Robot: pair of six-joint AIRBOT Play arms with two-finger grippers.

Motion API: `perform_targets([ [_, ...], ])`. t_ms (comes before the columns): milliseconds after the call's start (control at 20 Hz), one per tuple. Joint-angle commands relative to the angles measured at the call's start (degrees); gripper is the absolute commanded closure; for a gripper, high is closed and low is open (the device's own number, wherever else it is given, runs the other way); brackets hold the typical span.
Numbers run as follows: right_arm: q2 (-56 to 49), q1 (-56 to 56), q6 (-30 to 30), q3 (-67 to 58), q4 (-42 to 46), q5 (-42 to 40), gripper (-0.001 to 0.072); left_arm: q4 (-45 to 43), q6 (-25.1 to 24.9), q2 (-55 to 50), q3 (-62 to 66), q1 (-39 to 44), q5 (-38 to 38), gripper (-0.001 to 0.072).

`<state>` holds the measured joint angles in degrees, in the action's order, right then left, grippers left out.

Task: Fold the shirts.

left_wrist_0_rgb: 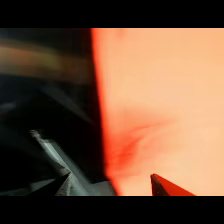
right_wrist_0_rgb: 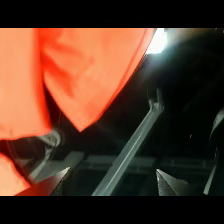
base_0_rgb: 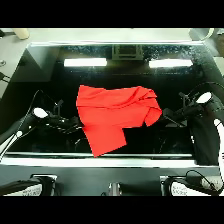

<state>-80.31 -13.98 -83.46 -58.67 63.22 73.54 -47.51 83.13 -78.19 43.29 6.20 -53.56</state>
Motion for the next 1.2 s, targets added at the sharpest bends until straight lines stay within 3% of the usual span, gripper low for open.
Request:
perform_targets([
  [0,0.0,0.0,0.2,2.2,0.2,-5.2,0.0176,2.4,2.4,-1.5,-0.2,2.5,6.0,0.0113],
  [100,-0.9,0.0,0.2,3.7,-1.4,-8.0,0.0175,2.4,4.0,-1.4,-0.2,3.2,8.3,0.0315],
  [150,-1.9,0.0,0.2,4.0,-3.5,-8.8,0.0175,2.5,4.0,-1.4,-0.2,3.3,8.9,0.0340],
  [200,-3.3,0.0,0.9,4.1,-6.3,-9.5,0.0175,2.5,4.3,-1.4,-0.2,3.3,8.9,0.0500],
  [250,-4.7,0.0,2.0,4.1,-9.2,-10.1,0.0175,2.5,4.3,-1.3,-0.2,3.3,8.9,0.0592],
  [350,-7.0,0.0,3.4,4.1,-14.9,-11.2,0.0175,2.5,4.3,-1.3,0.0,3.3,8.9,0.0677],
  [550,-8.3,4.3,3.2,4.1,-13.9,-13.2,0.0175,2.5,4.3,-1.3,0.0,3.3,8.9,0.0678],
  [650,-8.4,7.3,-0.8,4.1,-11.1,-17.5,0.0179,2.5,4.3,-1.2,0.0,3.3,8.6,0.0678],
  [700,-8.4,8.5,-2.8,4.1,-10.0,-19.2,0.0227,2.5,4.3,-0.9,0.0,3.3,8.6,0.0678],
  [800,-8.3,9.2,-3.8,4.1,-10.1,-19.1,0.0653,2.5,3.8,0.1,0.0,3.0,8.6,0.0678],
  [850,-7.8,9.2,-3.7,3.7,-9.8,-17.8,0.0688,2.4,3.2,0.8,0.3,2.3,8.5,0.0679],
  [1000,-1.2,8.5,-0.1,-1.2,-4.3,-14.9,0.0689,2.3,-0.4,6.0,5.2,-2.4,5.9,0.0682],
  [1150,12.7,6.7,4.0,-14.9,1.1,-14.0,0.0690,1.4,-4.8,17.7,19.0,-9.2,4.1,0.0682],
])
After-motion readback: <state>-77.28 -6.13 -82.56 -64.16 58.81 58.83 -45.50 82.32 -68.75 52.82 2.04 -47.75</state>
